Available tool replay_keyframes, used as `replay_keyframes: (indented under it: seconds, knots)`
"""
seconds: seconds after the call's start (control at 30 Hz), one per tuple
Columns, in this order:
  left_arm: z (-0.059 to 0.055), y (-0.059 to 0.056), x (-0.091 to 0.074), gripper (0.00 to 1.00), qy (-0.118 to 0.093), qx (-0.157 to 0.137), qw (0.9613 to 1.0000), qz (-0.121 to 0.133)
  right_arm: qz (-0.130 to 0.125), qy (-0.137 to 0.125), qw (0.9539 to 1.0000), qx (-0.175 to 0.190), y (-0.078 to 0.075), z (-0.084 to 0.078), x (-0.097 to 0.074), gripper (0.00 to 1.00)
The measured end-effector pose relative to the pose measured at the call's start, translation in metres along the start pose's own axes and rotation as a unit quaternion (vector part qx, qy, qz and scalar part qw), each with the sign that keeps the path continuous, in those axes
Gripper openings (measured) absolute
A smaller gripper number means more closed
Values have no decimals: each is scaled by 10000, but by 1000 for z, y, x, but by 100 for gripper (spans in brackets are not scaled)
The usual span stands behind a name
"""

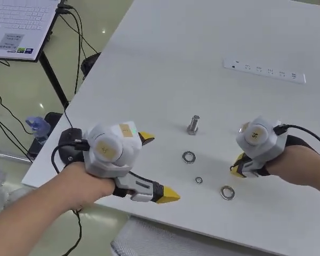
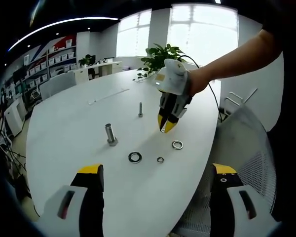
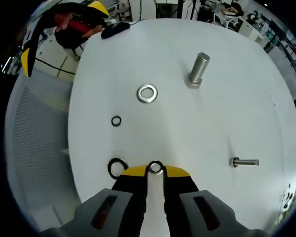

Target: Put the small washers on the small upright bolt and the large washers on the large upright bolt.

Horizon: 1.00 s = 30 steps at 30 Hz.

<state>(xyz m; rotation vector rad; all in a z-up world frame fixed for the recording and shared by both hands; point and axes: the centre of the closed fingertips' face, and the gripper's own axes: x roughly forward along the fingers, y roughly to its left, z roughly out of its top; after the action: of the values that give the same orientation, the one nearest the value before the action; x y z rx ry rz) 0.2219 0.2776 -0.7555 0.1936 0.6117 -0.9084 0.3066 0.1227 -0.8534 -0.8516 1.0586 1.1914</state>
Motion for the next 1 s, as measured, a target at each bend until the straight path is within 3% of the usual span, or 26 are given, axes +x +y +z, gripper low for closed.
replay_keyframes:
  seconds: [0.5, 1.0]
  knots:
    - [3, -2, 11, 88, 2, -56, 10000, 9, -261, -19, 9994, 215, -36, -17, -36, 12]
    - [4, 0, 15, 87, -4, -87, 9999, 65, -527, -28, 9978, 390, -82, -17, -49, 12]
